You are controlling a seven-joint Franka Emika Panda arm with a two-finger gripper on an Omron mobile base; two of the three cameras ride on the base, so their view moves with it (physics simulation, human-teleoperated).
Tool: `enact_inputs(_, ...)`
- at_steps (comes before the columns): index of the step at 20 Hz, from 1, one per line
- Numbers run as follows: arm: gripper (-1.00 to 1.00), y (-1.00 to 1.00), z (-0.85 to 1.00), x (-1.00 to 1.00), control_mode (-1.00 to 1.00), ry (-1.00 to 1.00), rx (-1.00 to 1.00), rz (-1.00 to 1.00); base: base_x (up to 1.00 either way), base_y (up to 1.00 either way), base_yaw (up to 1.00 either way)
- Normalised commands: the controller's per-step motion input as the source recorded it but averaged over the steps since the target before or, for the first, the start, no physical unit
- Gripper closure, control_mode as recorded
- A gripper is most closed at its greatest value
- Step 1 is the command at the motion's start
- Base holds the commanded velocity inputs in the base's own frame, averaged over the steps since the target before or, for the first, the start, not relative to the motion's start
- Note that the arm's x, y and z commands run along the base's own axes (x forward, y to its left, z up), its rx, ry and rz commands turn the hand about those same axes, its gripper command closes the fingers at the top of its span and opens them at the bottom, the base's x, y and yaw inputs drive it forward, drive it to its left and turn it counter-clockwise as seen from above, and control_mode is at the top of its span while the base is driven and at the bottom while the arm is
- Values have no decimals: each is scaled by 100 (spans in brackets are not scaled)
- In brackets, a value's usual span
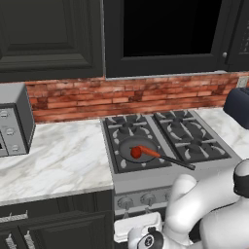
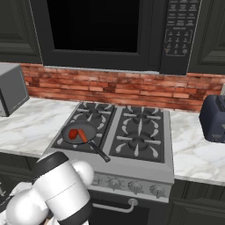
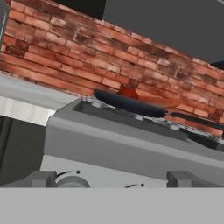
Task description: Put the bell pepper and carrot in the pan. Then turn on the front left burner and set the heat to medium.
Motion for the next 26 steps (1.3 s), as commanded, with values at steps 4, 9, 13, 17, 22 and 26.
enact_inputs(4, -100, -23, 0, 26, -100, 0, 0, 0, 0, 0, 0)
enact_inputs(9, -100, -30, 0, 22, -100, 0, 0, 0, 0, 0, 0)
enact_inputs(13, -100, -32, 0, 30, -100, 0, 0, 0, 0, 0, 0)
enact_inputs(17, -100, -32, 0, 34, -100, 0, 0, 1, 0, 0, 0)
enact_inputs(22, -100, -27, 0, 44, -100, 2, 0, 2, 0, 0, 0)
enact_inputs(26, -100, -18, 0, 31, -100, 2, 2, 8, 0, 0, 0)
